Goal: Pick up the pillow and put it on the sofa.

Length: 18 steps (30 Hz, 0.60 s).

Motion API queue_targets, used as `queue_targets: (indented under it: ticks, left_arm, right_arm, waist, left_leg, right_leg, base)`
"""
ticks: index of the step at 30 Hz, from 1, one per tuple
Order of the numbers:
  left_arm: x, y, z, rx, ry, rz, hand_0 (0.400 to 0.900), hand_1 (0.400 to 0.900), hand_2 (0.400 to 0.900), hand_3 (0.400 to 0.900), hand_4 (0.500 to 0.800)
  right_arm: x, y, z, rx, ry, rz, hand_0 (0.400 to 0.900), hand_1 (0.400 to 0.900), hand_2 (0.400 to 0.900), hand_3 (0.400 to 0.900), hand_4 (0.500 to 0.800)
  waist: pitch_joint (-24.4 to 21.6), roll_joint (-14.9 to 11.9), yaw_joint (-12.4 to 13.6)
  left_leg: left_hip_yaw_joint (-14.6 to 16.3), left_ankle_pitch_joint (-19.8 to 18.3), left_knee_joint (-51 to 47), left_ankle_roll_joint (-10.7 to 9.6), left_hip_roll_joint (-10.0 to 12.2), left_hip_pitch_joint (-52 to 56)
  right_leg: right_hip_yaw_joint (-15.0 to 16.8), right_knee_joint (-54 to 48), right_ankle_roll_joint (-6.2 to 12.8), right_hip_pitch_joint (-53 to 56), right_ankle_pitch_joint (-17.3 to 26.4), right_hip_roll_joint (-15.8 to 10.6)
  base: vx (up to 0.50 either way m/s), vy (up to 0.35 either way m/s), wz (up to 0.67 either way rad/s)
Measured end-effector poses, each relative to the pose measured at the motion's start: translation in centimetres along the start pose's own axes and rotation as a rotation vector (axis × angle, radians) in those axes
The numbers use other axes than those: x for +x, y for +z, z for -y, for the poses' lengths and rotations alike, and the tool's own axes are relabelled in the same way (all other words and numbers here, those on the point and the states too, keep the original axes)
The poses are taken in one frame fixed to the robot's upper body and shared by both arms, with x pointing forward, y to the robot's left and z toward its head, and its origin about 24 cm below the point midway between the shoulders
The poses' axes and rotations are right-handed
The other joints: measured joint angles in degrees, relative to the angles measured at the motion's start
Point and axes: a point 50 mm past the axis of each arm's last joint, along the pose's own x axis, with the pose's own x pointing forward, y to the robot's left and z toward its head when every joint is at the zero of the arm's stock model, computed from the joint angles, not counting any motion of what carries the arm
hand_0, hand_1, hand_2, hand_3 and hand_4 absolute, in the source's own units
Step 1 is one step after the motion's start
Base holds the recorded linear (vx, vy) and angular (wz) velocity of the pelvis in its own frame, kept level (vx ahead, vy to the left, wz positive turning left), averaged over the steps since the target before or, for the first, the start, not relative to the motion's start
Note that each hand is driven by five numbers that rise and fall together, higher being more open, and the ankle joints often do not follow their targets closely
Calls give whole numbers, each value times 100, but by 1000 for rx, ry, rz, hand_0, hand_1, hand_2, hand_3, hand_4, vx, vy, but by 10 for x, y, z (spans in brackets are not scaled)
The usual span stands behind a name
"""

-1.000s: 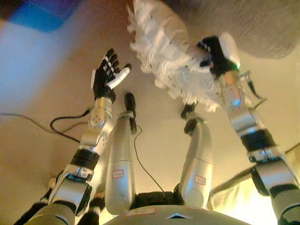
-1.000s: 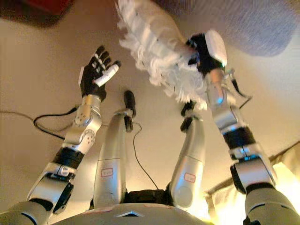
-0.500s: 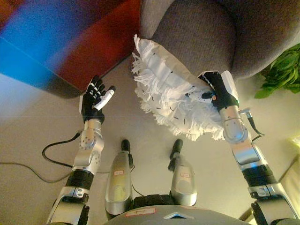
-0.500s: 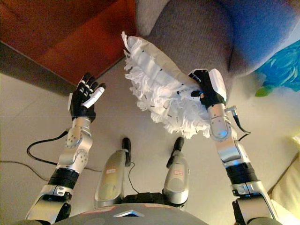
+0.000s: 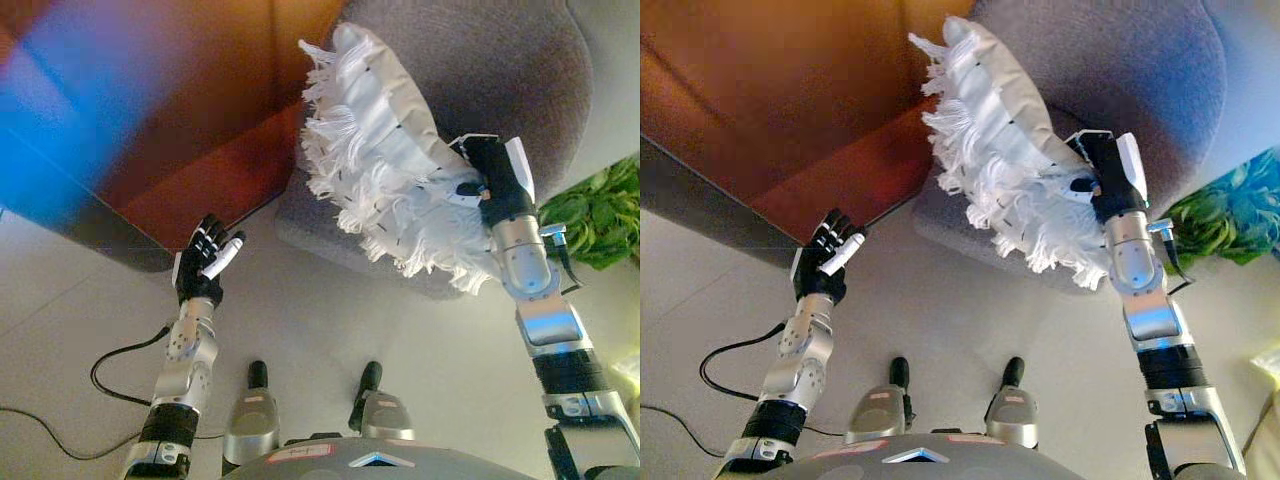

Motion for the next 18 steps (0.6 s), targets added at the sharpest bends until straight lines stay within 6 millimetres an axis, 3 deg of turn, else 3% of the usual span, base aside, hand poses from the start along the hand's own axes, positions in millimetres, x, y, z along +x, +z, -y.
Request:
queue_targets:
  ticks: [4, 6, 9, 11, 12, 15, 18]
  left_arm:
    - [-9, -7, -7, 6, 3, -33, 900, 900, 900, 900, 800]
    - [-13, -10, -11, 7, 7, -48, 900, 900, 900, 900, 800]
    - [-13, -9, -12, 10, -15, -52, 900, 900, 900, 900, 800]
    - [-14, -9, -11, 3, -27, -53, 900, 900, 900, 900, 800]
    - [-14, -9, -9, 5, -50, -61, 900, 900, 900, 900, 800]
    - [-14, -9, -7, 16, -101, -74, 900, 900, 900, 900, 800]
    - [-13, -8, -7, 31, -117, -75, 900, 900, 900, 900, 800]
  right_arm:
    - [16, -9, 16, -73, -2, -43, 400, 400, 400, 400, 500]
    - [34, -12, 18, -102, 27, -77, 400, 400, 400, 400, 500]
    - [64, -23, 33, -142, 16, -192, 400, 400, 400, 400, 500]
    - [72, -27, 44, -157, -13, -248, 400, 400, 400, 400, 500]
    - [83, -32, 64, -139, -73, -348, 900, 900, 900, 900, 800]
    - [84, -37, 105, -78, -211, -476, 900, 900, 900, 900, 800]
    - [80, -37, 127, 14, -304, -507, 900, 900, 900, 900, 800]
  waist:
    - [-28, 47, 200]
    - [-51, 83, 220]
    - [-46, 112, 450]
    - [-45, 176, 583]
    - [-4, 233, 690]
    - [66, 377, 989]
    - [83, 433, 1135]
  left_leg:
    - [-164, 234, -240, -68, 28, -167]
    - [-288, 334, -292, -90, 49, -299]
    - [-413, 503, -351, -130, 78, -546]
    - [-472, 567, -372, -144, 82, -669]
    - [-553, 661, -423, -161, 97, -725]
    - [-694, 769, -504, -193, 137, -765]
    - [-788, 793, -513, -200, 142, -806]
  right_leg:
    - [-160, -144, -2, -50, -5, 75]
    - [-216, -143, -21, -123, -17, 108]
    - [-286, -147, -46, -345, -32, 155]
    - [-305, -147, -50, -398, -37, 168]
    - [-320, -148, -61, -440, -45, 190]
    - [-441, -150, -86, -426, -58, 247]
    - [-539, -153, -98, -400, -68, 270]
  base:
    - [20, -84, 24]
    - [-3, -81, 23]
    - [-19, -82, 24]
    - [5, -82, 19]
    - [15, -96, 21]
    - [40, -75, 21]
    - [61, -34, 9]
